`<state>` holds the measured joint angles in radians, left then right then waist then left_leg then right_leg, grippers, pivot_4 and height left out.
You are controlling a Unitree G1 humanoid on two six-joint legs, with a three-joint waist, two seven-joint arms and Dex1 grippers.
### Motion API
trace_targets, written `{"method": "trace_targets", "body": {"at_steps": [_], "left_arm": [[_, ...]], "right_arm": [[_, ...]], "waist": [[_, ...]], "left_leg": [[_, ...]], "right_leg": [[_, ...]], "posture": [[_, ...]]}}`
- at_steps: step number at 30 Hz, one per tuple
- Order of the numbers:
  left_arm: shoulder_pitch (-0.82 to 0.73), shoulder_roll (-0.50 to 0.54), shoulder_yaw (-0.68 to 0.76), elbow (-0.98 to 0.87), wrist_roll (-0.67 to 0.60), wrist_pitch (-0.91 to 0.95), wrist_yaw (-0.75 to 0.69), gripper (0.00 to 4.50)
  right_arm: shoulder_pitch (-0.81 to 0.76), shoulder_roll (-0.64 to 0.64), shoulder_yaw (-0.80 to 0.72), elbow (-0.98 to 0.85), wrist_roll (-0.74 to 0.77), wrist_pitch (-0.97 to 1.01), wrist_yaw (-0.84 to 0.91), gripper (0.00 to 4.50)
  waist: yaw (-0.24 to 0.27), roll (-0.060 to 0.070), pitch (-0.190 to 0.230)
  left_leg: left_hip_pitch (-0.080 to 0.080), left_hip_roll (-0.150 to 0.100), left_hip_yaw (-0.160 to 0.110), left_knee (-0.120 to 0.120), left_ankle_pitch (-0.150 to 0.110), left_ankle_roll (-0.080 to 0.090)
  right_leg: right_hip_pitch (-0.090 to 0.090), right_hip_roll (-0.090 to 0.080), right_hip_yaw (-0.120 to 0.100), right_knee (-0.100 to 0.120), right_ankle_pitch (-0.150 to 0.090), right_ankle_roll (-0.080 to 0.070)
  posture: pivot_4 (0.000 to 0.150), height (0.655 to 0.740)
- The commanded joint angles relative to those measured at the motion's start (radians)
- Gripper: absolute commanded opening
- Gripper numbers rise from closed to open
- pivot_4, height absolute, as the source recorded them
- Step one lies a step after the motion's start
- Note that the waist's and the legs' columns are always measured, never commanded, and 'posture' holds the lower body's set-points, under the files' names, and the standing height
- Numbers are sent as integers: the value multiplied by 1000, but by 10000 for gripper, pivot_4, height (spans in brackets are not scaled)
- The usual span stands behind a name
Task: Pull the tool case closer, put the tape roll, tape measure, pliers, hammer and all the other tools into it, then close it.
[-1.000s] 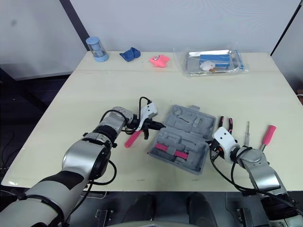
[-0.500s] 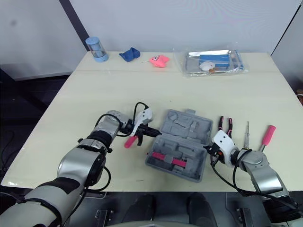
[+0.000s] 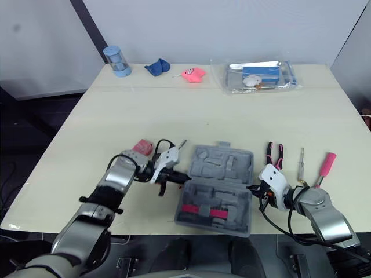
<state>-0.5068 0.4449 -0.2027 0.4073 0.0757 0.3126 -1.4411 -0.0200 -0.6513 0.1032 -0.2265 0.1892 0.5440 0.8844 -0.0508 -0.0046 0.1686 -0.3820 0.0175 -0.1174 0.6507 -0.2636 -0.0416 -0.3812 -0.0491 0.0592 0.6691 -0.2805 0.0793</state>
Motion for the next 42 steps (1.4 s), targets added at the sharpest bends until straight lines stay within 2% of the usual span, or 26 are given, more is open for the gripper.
{"method": "trace_targets", "body": {"at_steps": [1, 6, 17, 42], "left_arm": [[50, 28, -32, -142, -35, 84, 9, 0], [121, 73, -35, -273, -80, 173, 35, 0], [177, 154, -72, -333, -125, 184, 42, 0], [190, 192, -124, -339, -169, 163, 93, 0]], "right_arm": [[5, -10, 3, -63, 35, 3, 22, 430], [12, -8, 18, -72, 40, 8, 23, 430], [37, -24, 41, -115, 69, 57, 35, 430], [56, -45, 31, -112, 85, 59, 24, 430]], "waist": [[2, 0, 0], [7, 0, 0], [8, 0, 0], [10, 0, 0]], "left_leg": [[0, 0, 0, 0, 0, 0], [0, 0, 0, 0, 0, 0], [0, 0, 0, 0, 0, 0], [0, 0, 1, 0, 0, 0]], "right_leg": [[0, 0, 0, 0, 0, 0], [0, 0, 0, 0, 0, 0], [0, 0, 0, 0, 0, 0], [0, 0, 0, 0, 0, 0]], "posture": [[1500, 7400], [1500, 7400], [1500, 7400], [1500, 7400]]}}
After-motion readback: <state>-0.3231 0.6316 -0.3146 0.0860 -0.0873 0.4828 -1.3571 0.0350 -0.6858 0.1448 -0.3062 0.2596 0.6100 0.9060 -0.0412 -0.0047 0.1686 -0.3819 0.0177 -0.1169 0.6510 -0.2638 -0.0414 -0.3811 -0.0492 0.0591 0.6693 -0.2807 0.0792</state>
